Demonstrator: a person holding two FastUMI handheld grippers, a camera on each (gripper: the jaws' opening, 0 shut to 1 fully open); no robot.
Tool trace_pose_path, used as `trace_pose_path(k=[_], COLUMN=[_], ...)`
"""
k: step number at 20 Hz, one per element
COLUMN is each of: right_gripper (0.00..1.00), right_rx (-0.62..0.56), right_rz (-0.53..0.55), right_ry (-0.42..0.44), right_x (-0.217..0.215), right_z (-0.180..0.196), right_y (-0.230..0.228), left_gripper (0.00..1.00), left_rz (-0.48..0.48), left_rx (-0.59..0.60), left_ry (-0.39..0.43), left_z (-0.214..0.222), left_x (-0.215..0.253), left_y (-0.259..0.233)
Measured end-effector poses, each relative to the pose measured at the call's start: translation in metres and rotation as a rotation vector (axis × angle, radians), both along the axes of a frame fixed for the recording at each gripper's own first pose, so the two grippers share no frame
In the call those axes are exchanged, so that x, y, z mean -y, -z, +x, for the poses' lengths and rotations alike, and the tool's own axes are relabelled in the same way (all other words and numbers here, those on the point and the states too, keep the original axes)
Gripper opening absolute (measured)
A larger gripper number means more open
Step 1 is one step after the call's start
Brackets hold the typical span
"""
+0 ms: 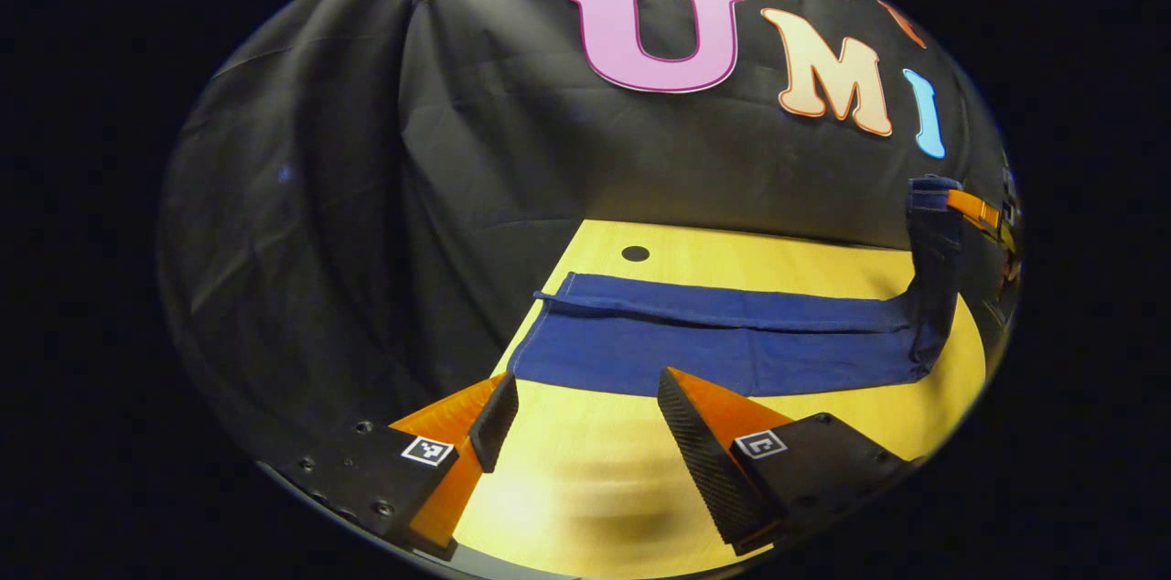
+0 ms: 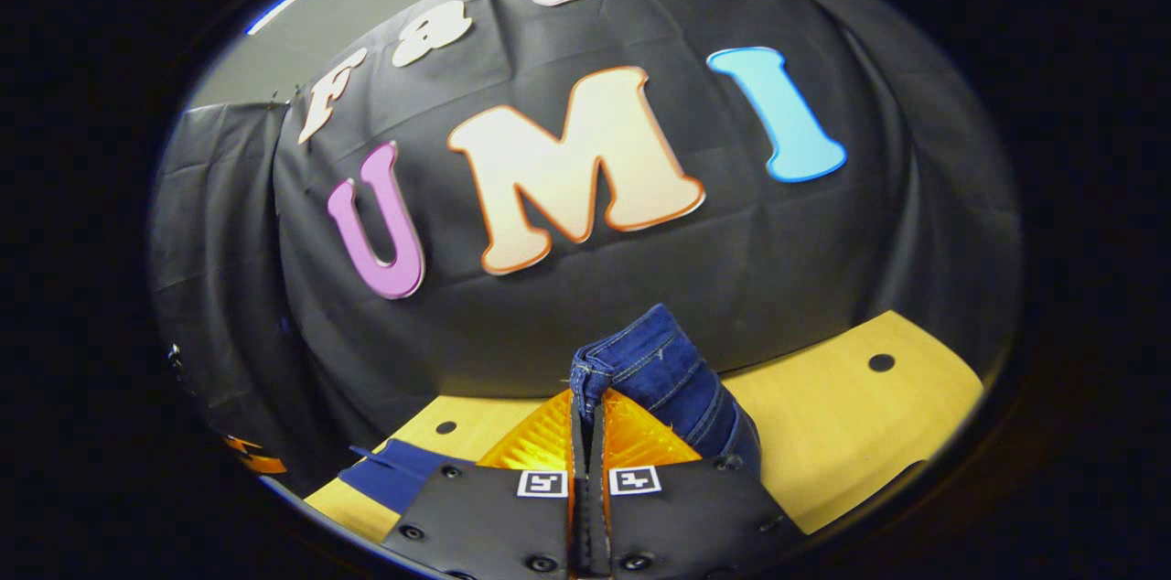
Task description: Grasp the waist and the cuffs of the jeans and fold them to make the two legs overlap; first hold the waist and fold one-third of the jeans toward the cuffs, then hold the cuffs and fold the remaining one-third in the same direction to finish folding.
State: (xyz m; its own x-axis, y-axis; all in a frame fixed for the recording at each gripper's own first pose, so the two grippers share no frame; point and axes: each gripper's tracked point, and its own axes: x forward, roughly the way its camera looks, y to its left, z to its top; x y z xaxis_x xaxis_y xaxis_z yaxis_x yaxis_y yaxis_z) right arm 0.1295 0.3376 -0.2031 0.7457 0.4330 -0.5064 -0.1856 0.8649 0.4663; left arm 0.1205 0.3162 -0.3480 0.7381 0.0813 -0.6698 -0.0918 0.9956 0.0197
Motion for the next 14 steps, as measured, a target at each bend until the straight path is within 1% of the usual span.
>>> trace_pose_path(k=[1, 2, 3, 4, 7, 9, 11, 12, 13, 14], right_gripper=[0.02, 0.02, 0.02, 0.02, 0.02, 0.02, 0.03, 0.03, 0.06, 0.05], right_rx=[-0.018, -0.045, -0.070, -0.095, -0.170, -0.200, -0.237, -0.276, -0.321, -0.364], right_rz=[0.016, 0.030, 0.037, 0.033, 0.005, -0.011, -0.050, -0.060, -0.063, -0.067], right_ry=[-0.010, -0.027, -0.042, -0.064, -0.136, -0.178, -0.213, -0.235, -0.258, -0.281], right_x=[-0.015, -0.029, -0.044, -0.058, -0.095, -0.115, -0.123, -0.127, -0.129, -0.130], right_z=[-0.009, -0.018, -0.029, -0.041, -0.089, -0.117, -0.141, -0.154, -0.170, -0.182], right_y=[0.007, 0.015, 0.025, 0.037, 0.082, 0.102, 0.125, 0.138, 0.149, 0.156], left_gripper=[1.00, 0.96, 1.00, 0.96, 0.96, 0.96, 0.96, 0.96, 0.96, 0.96], left_rz=[0.001, -0.001, 0.002, 0.003, 0.003, -0.009, -0.041, -0.064, -0.091, -0.123], left_rx=[-0.003, -0.007, -0.011, -0.015, -0.033, -0.041, -0.052, -0.053, -0.056, -0.067], left_ry=[-0.003, -0.004, -0.007, -0.004, -0.002, -0.004, 0.000, 0.002, 0.003, 0.002], left_z=[0.002, 0.003, 0.002, 0.003, 0.002, 0.002, 0.005, 0.008, 0.010, 0.012], left_x=[-0.008, -0.013, -0.019, -0.023, -0.035, -0.038, -0.035, -0.033, -0.031, -0.028], left_y=[0.003, 0.005, 0.007, 0.009, 0.015, 0.021, 0.029, 0.034, 0.039, 0.045])
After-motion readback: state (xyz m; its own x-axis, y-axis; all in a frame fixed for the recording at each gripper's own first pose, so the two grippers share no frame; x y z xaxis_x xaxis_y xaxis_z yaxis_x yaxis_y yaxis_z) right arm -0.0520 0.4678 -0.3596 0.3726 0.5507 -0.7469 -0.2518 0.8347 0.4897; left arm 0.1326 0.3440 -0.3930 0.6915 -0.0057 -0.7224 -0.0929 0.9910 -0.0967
